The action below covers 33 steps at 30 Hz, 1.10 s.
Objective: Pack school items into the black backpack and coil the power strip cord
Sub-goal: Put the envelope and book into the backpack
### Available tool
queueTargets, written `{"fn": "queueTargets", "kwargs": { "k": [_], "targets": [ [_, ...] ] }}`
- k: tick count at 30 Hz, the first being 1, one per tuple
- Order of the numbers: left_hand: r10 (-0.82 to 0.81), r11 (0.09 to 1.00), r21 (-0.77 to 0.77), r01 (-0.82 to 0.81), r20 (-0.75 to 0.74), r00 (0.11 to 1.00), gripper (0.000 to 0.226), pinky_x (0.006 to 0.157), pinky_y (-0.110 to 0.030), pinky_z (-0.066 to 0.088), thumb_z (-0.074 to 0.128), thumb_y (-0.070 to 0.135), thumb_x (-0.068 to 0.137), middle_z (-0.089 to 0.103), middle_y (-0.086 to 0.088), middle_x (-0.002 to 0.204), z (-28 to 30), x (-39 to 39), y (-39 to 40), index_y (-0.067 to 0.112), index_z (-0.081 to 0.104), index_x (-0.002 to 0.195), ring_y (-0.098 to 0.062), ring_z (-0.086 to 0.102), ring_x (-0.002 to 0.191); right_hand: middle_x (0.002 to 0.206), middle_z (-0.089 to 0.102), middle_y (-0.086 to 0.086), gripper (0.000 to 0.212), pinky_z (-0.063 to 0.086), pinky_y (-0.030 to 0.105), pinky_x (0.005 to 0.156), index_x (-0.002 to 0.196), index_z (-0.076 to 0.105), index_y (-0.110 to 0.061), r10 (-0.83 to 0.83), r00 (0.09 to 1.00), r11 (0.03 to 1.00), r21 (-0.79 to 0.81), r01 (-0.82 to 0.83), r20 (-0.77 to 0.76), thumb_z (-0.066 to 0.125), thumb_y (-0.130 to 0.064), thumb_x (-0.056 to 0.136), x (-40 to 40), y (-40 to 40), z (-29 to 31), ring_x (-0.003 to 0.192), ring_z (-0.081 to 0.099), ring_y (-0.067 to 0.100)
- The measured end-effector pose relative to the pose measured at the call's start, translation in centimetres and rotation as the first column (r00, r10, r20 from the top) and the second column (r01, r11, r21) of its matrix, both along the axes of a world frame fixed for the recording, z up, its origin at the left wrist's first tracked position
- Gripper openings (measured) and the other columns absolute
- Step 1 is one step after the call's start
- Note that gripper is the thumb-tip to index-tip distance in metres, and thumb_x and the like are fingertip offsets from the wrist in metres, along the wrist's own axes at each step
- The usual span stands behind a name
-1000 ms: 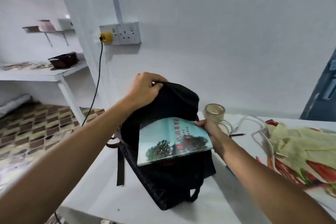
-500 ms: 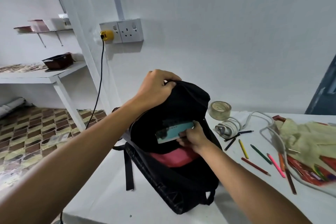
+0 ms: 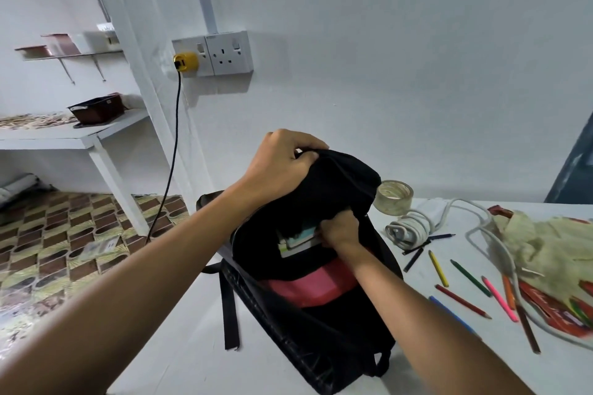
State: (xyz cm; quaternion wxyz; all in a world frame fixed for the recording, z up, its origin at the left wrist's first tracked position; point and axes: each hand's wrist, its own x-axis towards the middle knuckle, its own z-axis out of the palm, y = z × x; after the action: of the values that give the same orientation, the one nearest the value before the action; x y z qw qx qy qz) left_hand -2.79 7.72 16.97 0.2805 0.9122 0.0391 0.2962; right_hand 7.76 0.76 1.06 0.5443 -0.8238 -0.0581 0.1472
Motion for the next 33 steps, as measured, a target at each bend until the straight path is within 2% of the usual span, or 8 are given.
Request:
{"fn": "queueTargets", "kwargs": {
  "k": [4, 9, 14, 19, 24, 27, 29, 33],
  "targets": [
    [0.006, 1.0, -0.026, -0.006, 0.012, 1.0, 0.025, 0.079, -0.003, 0.046, 0.06, 0.004, 0.088, 0.068, 0.017, 0.091, 0.1, 0.1, 0.4, 0.018, 0.076, 0.101, 0.012, 0.06, 0.084, 0.124, 0.034, 0.02, 0.047, 0.044, 0.04, 0.091, 0.124, 0.044, -0.005, 0.159, 0.961, 0.954, -0.286, -0.09, 0.227, 0.062, -0.015, 0.082, -0.9, -0.8, -0.8, 0.104, 0.054, 0.047],
    [0.015, 0.998, -0.057, -0.015, 0.008, 1.0, 0.025, 0.08, -0.005, 0.047, 0.061, 0.005, 0.088, 0.068, 0.019, 0.089, -0.1, 0.5, 0.8, 0.019, 0.076, 0.1, 0.01, 0.062, 0.087, 0.098, 0.057, 0.017, 0.037, 0.051, 0.045, 0.074, 0.099, 0.063, -0.011, 0.36, 0.683, 0.873, -0.487, -0.007, 0.635, 0.069, -0.025, 0.065, -3.1, -0.1, -3.8, 0.092, 0.057, 0.04],
    [0.001, 0.997, -0.082, -0.001, 0.003, 1.0, 0.024, 0.077, -0.008, 0.05, 0.061, 0.006, 0.089, 0.069, 0.019, 0.089, -0.1, 0.7, 0.7, 0.022, 0.076, 0.1, 0.004, 0.066, 0.086, 0.132, 0.047, 0.022, 0.079, 0.021, 0.048, 0.111, 0.128, 0.05, -0.014, 0.712, 0.586, 0.637, -0.706, -0.308, 0.387, 0.013, -0.055, 0.07, -2.6, 1.4, -5.0, 0.128, 0.034, 0.038],
    [0.009, 0.995, -0.103, -0.009, -0.004, 1.0, 0.024, 0.076, -0.01, 0.05, 0.061, 0.006, 0.089, 0.07, 0.017, 0.092, -0.2, 1.2, 1.3, 0.023, 0.075, 0.1, 0.003, 0.066, 0.085, 0.129, 0.054, 0.014, 0.048, 0.031, 0.031, 0.102, 0.128, 0.053, -0.014, 0.844, 0.504, 0.477, -0.691, -0.544, 0.185, 0.057, -0.029, 0.083, -0.3, 0.3, -0.6, 0.125, 0.043, 0.031],
    [0.046, 0.985, -0.165, -0.044, 0.008, 0.999, 0.024, 0.086, -0.023, 0.053, 0.063, 0.003, 0.087, 0.073, 0.01, 0.092, -0.6, 1.9, 3.2, 0.022, 0.075, 0.097, -0.005, 0.068, 0.087, 0.092, 0.074, 0.0, 0.023, 0.055, 0.022, 0.074, 0.106, 0.068, 0.002, 0.924, 0.235, 0.231, -0.048, -0.972, -0.302, 0.055, 0.007, 0.088, 3.7, -5.1, 6.4, 0.083, 0.07, 0.011],
    [0.053, 0.982, -0.184, -0.048, 0.022, 0.998, 0.031, 0.083, -0.019, 0.052, 0.064, 0.001, 0.087, 0.072, 0.014, 0.089, -0.4, 1.7, 4.1, 0.03, 0.073, 0.091, -0.002, 0.068, 0.086, 0.069, 0.073, 0.007, 0.018, 0.056, 0.025, 0.06, 0.075, 0.068, -0.005, 0.691, 0.654, 0.495, -0.458, -0.738, -0.306, 0.057, 0.006, 0.085, 10.7, -7.9, 7.2, 0.071, 0.073, 0.024],
    [0.055, 0.982, -0.183, -0.049, 0.028, 0.998, 0.038, 0.077, -0.011, 0.05, 0.064, 0.0, 0.086, 0.071, 0.022, 0.081, -0.5, 1.5, 4.4, 0.038, 0.07, 0.084, 0.003, 0.068, 0.081, 0.08, 0.071, 0.009, 0.004, 0.053, 0.027, 0.067, 0.081, 0.062, -0.008, 0.425, 0.905, 0.616, -0.735, -0.282, 0.008, 0.06, -0.005, 0.082, 15.0, -8.6, 5.2, 0.076, 0.069, 0.025],
    [0.066, 0.978, -0.199, -0.056, 0.044, 0.997, 0.041, 0.072, -0.011, 0.048, 0.064, 0.0, 0.086, 0.07, 0.028, 0.077, -0.6, 0.9, 4.6, 0.041, 0.07, 0.082, 0.003, 0.067, 0.077, 0.129, 0.046, 0.01, 0.037, 0.035, 0.045, 0.097, 0.113, 0.058, -0.024, 0.401, 0.885, 0.575, -0.817, -0.041, 0.238, 0.047, -0.047, 0.087, 17.8, -7.1, -0.8, 0.12, 0.037, 0.036]
  ]
}}
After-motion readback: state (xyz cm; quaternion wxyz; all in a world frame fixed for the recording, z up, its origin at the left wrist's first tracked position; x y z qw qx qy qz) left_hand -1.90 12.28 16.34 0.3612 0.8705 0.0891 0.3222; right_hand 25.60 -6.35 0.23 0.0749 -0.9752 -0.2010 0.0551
